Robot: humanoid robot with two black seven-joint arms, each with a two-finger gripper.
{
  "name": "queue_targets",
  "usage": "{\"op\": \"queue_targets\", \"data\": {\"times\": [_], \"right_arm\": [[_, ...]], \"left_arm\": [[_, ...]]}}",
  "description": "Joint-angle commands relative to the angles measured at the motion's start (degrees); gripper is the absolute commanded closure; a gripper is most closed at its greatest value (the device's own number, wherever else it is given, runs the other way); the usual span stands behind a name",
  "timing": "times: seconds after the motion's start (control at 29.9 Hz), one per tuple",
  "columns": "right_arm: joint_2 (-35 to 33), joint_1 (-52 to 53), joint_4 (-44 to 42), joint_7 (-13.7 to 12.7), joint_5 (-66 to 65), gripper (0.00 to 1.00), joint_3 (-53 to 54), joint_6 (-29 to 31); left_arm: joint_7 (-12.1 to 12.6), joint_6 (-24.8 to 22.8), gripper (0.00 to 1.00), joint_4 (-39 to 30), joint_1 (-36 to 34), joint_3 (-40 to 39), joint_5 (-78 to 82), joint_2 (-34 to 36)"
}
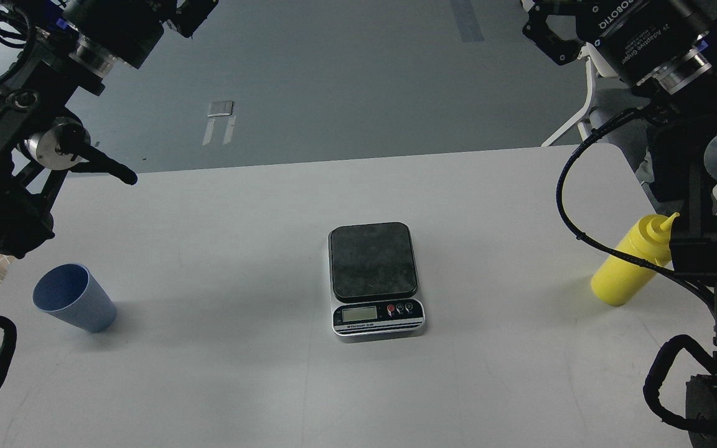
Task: Pour seasoning into cup on scale with both arms
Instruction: 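Move the left gripper down to the blue cup and grasp it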
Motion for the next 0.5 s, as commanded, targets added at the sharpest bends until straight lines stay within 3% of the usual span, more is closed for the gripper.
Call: {"op": "queue_targets", "data": {"times": [0.0, 0.13, 0.4, 0.47], "right_arm": [[0.0, -0.5, 0.1, 0.0, 0.1, 0.01, 0.1, 0.0], [0.1, -0.7, 0.0, 0.0, 0.1, 0.01, 0.1, 0.0], [0.1, -1.4, -0.1, 0.0, 0.1, 0.01, 0.2, 0.0], [0.1, -1.8, -0.2, 0.0, 0.1, 0.01, 0.2, 0.0]], "left_arm": [[0.0, 1.1, 0.02, -0.6, 0.2, 0.2, 7.1, 4.5], [0.0, -3.1, 0.02, -3.0, 0.7, 2.5, 9.5, 13.4], [0.0, -3.1, 0.02, -4.1, 0.9, 9.2, 21.5, 27.3], [0.0, 2.2, 0.02, -4.1, 2.8, 12.1, 27.4, 31.7]]}}
